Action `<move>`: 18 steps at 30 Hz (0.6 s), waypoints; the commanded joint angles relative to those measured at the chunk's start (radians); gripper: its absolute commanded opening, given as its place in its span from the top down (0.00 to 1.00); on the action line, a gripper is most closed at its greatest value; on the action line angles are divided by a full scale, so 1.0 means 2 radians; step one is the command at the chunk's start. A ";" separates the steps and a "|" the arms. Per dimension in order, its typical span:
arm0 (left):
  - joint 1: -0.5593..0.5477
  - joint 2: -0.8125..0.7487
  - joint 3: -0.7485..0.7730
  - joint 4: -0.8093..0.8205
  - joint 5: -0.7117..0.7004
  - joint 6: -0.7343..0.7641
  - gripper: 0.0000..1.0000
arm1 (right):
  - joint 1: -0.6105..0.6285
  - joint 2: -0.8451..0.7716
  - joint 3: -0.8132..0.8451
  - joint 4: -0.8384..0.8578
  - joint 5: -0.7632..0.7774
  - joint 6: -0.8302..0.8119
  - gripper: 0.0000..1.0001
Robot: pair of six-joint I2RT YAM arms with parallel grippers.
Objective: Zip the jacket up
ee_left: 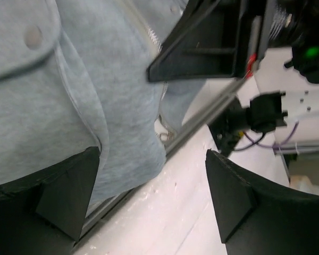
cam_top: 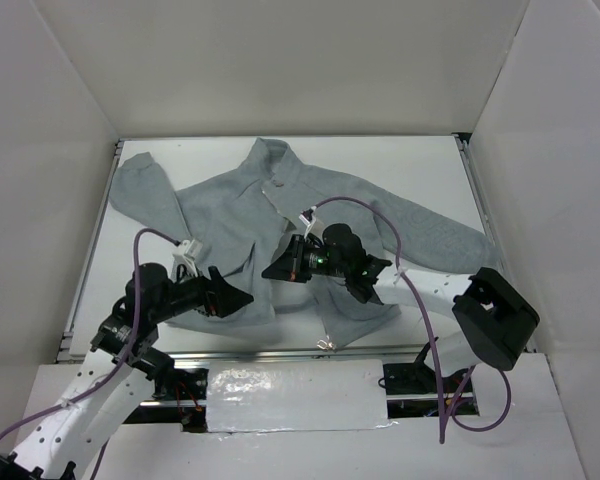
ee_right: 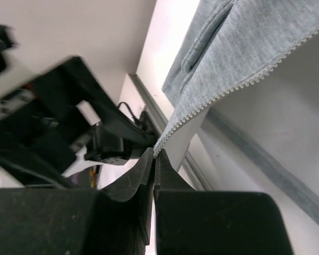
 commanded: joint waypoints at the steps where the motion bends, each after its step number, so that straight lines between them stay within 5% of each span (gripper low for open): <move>1: -0.011 -0.021 -0.030 0.091 0.061 -0.047 0.11 | 0.004 -0.014 -0.004 0.062 -0.039 0.028 1.00; 10: -0.029 -0.082 -0.101 0.107 0.054 -0.106 0.16 | 0.047 0.006 -0.005 0.059 0.015 0.046 1.00; 18: -0.034 -0.075 -0.099 0.041 0.005 -0.086 0.25 | 0.059 0.012 0.004 0.046 0.046 0.048 1.00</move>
